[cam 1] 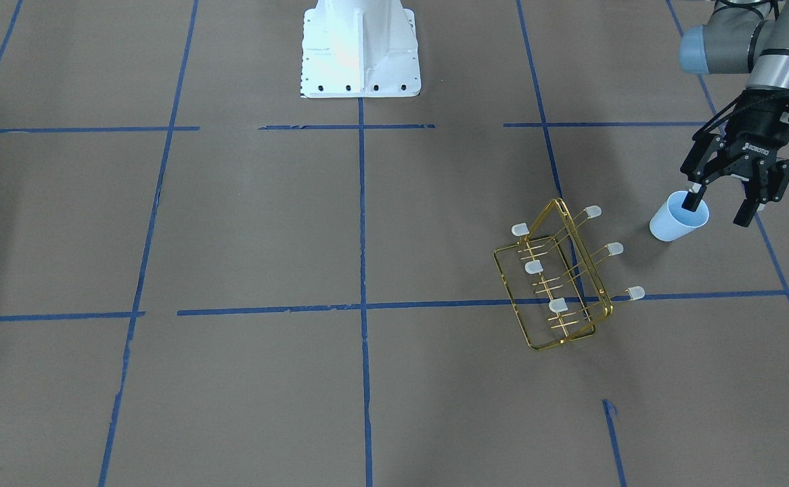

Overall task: Hang cup on cup holder
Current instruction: 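Move the left gripper down toward the light blue cup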

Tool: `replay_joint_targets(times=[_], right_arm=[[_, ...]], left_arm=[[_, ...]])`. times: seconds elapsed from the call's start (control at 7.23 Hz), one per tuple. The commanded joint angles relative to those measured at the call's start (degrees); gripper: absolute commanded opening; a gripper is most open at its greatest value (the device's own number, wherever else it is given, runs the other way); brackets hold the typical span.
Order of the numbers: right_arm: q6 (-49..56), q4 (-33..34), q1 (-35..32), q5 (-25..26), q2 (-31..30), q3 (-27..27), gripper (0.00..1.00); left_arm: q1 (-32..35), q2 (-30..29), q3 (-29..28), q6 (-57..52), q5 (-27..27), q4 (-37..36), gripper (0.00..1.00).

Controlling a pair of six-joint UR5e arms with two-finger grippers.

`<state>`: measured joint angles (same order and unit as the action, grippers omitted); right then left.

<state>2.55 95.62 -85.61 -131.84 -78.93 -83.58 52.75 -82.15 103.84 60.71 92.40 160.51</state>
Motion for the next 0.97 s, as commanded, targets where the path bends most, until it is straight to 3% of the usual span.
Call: replay_joint_targets(times=[0.0, 0.41, 0.83], right_arm=[[0.0, 0.0, 0.0, 0.0, 0.0, 0.0, 1.0], [0.0, 0.0, 0.0, 0.0, 0.0, 0.0, 1.0], [0.0, 0.0, 0.0, 0.0, 0.0, 0.0, 1.0]], left_arm=[[-10.1, 6.8, 0.0, 6.0, -17.6, 7.7, 1.0], [-17.0, 9.6, 0.0, 6.2, -37.2, 8.4, 1.0], [-24.7, 12.4, -3.3, 10.7, -52.0, 9.2, 1.0]])
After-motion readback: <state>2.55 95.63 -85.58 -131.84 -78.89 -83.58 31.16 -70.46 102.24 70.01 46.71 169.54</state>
